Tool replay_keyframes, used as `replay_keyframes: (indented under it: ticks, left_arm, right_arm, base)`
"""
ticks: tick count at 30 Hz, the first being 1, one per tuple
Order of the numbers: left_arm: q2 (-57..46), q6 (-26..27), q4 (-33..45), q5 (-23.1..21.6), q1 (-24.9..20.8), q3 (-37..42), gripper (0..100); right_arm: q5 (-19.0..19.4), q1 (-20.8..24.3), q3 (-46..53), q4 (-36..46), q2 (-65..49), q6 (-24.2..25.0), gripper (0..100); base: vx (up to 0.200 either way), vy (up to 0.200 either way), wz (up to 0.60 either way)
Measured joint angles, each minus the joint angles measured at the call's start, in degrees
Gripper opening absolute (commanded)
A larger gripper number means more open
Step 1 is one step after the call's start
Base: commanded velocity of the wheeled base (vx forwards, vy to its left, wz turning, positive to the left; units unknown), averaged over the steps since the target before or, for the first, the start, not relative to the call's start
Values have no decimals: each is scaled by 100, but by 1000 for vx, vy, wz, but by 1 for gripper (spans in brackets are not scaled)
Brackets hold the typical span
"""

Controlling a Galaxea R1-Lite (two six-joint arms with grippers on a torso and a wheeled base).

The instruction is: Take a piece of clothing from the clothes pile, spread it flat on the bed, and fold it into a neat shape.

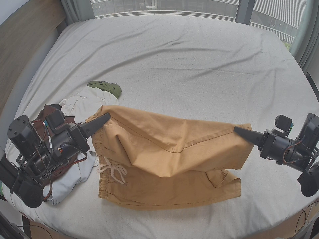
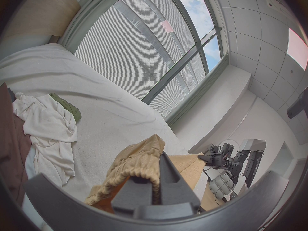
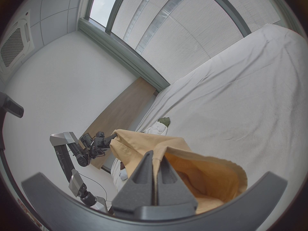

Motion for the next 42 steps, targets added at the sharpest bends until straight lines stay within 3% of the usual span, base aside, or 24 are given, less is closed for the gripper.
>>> replay_keyframes:
  ticks: [19, 31, 37, 42]
  left_arm:
    - [482, 317, 0, 90, -219, 40, 0]
    - [443, 343, 0, 380, -357, 5, 0]
    - [429, 334, 0, 380, -232, -102, 0]
    - [418, 304, 0, 372, 89, -312, 0]
  right_arm:
    - [-2, -18, -20, -138, -85, 2, 0]
    - [-40, -18, -105, -138, -38, 2, 0]
    - [-112, -93, -358, -143, -38, 69, 0]
    - [-98, -449, -568, -145, -51, 241, 0]
  base:
    - [0, 0, 0]
    - [0, 0, 0]
    - [0, 0, 0]
    - [0, 0, 0]
